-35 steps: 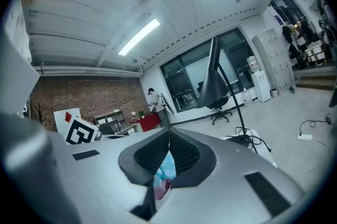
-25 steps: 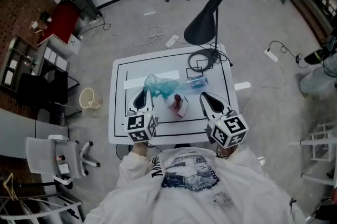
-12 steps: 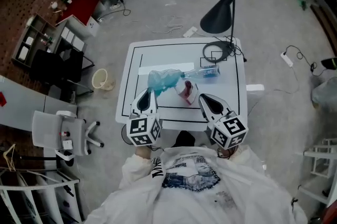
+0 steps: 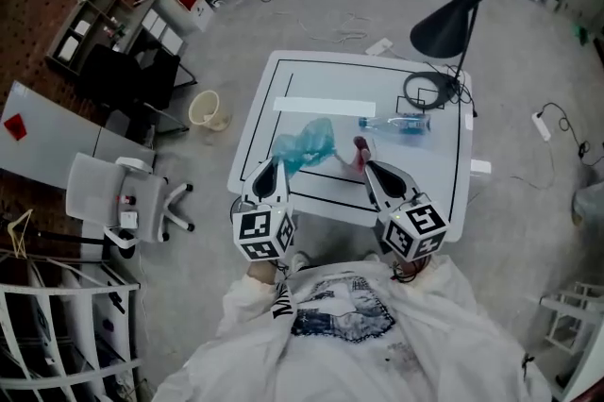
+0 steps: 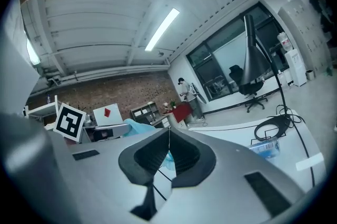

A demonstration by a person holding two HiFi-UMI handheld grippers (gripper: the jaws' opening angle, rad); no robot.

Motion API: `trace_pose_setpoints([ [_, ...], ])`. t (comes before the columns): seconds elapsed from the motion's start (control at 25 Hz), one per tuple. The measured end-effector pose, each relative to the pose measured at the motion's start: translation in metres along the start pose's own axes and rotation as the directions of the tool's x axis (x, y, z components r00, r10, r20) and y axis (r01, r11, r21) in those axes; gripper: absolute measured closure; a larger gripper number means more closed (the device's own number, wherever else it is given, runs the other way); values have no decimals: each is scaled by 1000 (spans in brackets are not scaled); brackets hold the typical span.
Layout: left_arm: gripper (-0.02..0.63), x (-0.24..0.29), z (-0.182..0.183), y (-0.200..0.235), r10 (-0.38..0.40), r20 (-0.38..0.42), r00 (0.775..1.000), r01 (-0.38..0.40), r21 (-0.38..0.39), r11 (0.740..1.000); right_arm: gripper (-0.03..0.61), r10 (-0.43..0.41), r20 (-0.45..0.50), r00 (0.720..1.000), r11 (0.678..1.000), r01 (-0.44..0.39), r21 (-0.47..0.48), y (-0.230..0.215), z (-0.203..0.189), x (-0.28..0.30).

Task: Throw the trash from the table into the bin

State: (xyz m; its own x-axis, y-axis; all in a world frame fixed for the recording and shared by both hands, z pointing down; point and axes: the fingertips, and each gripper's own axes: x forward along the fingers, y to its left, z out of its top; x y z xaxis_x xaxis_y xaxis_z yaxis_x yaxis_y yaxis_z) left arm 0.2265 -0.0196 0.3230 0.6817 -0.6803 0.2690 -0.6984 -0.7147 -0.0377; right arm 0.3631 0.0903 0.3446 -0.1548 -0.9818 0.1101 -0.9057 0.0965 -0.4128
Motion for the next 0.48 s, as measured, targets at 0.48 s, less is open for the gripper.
trace_pose_setpoints([
  [0.48,598,-18,-11,61,-8,33,999,10,-51,999,557,-24,-26,999,999,23,-27,47,-16,33],
])
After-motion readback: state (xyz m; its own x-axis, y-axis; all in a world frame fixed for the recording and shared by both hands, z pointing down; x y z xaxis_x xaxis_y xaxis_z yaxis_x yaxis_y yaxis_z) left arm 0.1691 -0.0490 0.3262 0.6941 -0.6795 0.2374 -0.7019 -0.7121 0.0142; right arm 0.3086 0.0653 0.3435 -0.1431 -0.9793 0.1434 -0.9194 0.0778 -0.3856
